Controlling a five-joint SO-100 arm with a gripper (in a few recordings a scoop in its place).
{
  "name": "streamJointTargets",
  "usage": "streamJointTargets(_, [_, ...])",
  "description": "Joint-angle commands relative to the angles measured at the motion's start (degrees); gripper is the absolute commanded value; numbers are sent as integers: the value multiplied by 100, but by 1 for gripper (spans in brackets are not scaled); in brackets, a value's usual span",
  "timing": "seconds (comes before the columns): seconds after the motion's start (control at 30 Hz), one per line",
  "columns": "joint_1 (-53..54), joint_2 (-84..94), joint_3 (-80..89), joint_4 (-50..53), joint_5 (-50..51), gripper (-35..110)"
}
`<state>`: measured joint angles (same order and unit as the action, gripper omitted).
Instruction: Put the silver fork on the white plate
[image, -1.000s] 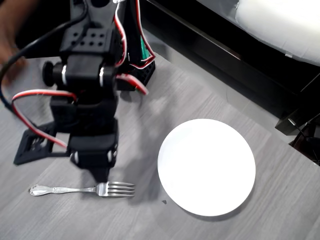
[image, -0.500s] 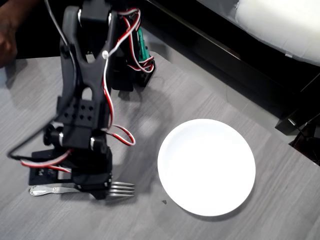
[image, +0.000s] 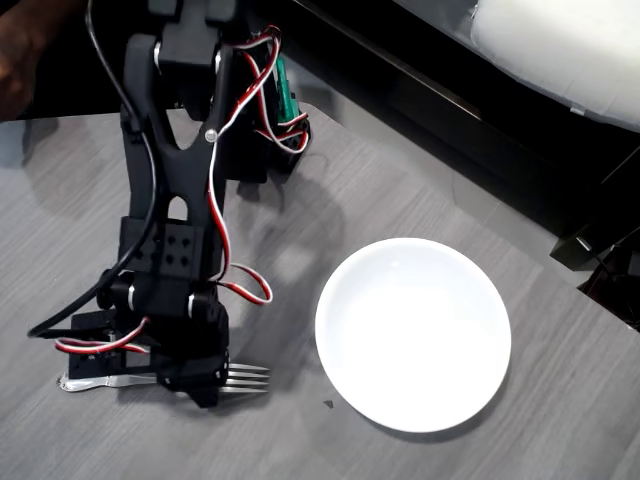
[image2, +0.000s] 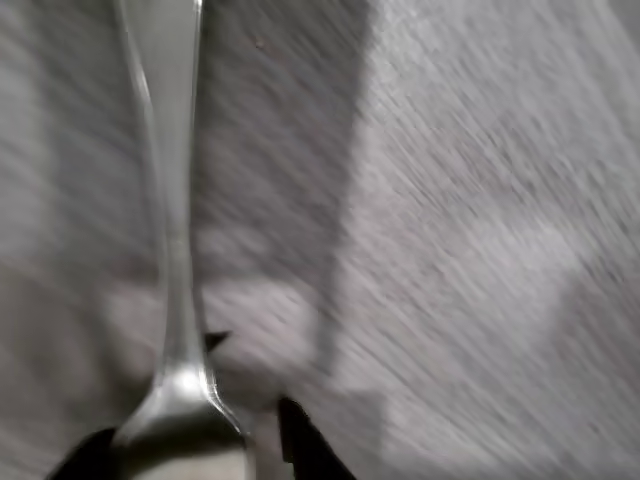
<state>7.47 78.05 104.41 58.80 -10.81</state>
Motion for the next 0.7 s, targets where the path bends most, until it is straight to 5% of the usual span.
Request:
streamJointTargets(0.0, [79, -158, -352, 9, 9, 5])
streamJointTargets(0.33, [53, 114, -527, 220, 0, 0])
streamJointTargets(0.67, [-861, 2250, -562, 1151, 176, 0])
